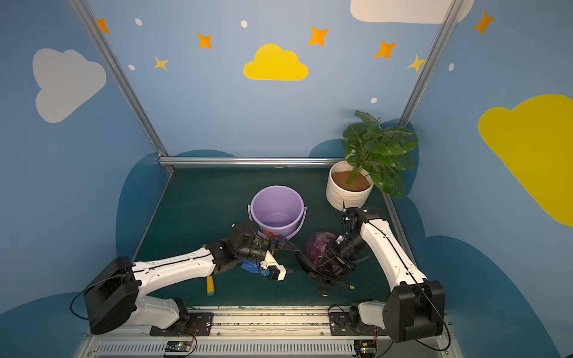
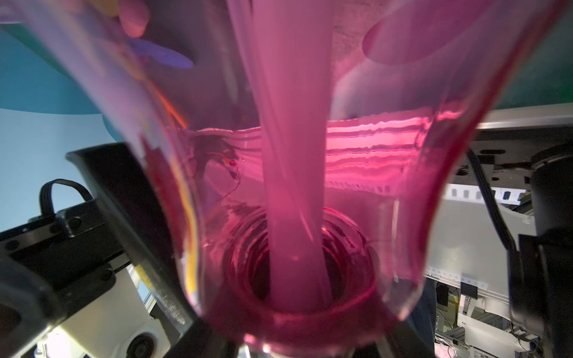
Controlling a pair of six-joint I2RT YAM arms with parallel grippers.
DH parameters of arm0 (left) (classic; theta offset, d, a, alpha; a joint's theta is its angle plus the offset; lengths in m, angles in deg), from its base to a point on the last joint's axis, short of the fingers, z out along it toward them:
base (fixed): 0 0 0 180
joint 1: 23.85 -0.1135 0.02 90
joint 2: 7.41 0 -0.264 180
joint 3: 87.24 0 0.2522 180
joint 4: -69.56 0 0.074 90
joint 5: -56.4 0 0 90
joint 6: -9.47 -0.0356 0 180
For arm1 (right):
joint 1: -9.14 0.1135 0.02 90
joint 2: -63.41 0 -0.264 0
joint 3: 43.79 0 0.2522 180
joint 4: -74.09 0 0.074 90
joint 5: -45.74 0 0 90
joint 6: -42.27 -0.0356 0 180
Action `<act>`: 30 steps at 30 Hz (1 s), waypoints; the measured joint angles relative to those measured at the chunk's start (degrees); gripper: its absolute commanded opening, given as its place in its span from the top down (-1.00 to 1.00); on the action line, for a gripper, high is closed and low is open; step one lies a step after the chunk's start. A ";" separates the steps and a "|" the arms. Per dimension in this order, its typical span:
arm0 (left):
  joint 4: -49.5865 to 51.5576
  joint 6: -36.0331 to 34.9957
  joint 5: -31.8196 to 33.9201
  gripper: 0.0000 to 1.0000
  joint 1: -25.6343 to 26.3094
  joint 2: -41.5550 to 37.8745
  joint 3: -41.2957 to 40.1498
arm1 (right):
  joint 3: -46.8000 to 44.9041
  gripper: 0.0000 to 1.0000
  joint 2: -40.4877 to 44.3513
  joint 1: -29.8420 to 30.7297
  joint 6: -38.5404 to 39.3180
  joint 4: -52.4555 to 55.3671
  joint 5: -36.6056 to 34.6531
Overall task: Organize the gardening tools
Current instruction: Adjust the gardening tool at the center of the board.
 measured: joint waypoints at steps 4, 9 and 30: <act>0.22 -0.35 0.48 -0.56 2.23 3.10 2.78 | 0.00 1.00 0.00 0.00 0.02 0.17 0.00; 0.46 -0.42 0.94 -0.39 3.80 6.84 4.92 | 0.00 1.00 0.00 0.00 0.04 0.20 0.02; -3.48 -0.70 3.67 0.87 4.83 9.79 6.21 | -0.02 0.48 0.17 -0.35 0.09 0.24 -0.11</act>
